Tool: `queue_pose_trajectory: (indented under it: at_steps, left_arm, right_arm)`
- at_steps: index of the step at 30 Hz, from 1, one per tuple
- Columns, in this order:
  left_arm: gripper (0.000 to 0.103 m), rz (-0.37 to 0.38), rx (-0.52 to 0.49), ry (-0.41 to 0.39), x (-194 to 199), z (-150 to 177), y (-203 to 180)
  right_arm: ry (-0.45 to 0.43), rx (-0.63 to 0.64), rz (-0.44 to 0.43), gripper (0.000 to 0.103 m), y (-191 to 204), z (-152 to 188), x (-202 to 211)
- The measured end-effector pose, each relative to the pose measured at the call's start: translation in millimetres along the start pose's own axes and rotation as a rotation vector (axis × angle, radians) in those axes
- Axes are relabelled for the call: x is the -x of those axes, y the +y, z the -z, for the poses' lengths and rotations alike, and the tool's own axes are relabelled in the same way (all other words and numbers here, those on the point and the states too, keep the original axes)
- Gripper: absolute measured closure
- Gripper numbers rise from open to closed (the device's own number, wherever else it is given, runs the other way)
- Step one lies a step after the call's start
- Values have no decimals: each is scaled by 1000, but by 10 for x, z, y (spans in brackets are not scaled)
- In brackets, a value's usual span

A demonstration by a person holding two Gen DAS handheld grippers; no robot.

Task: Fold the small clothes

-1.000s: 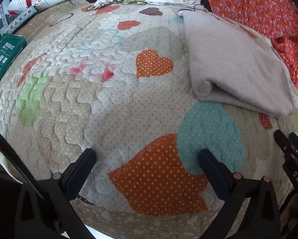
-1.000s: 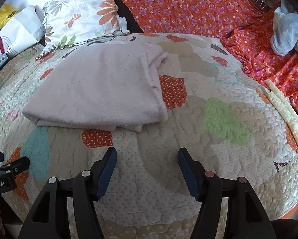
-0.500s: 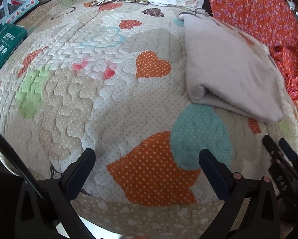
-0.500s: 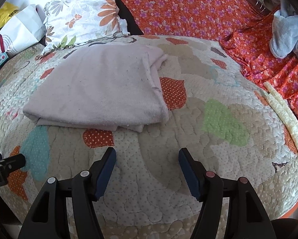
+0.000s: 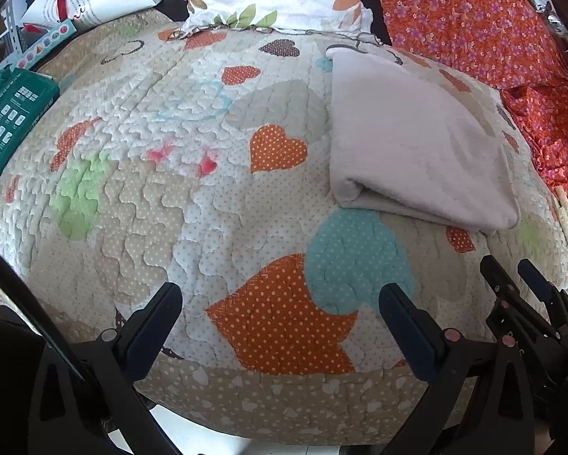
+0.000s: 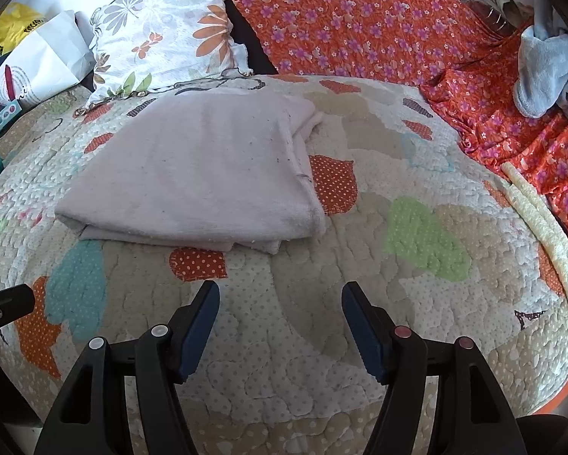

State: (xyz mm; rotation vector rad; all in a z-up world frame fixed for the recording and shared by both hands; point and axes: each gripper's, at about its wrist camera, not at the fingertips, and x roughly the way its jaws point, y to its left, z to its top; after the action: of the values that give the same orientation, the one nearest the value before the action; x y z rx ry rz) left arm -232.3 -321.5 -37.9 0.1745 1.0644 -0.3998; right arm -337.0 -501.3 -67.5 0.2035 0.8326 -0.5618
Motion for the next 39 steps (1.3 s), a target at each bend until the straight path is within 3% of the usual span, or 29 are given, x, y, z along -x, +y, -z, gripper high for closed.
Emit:
queue_pose_trajectory:
  at_steps: [39]
  left_arm:
    - [0,-15,5,27,-119,33,25]
  right_arm:
    - [3,-23,-8,27,27,9,11]
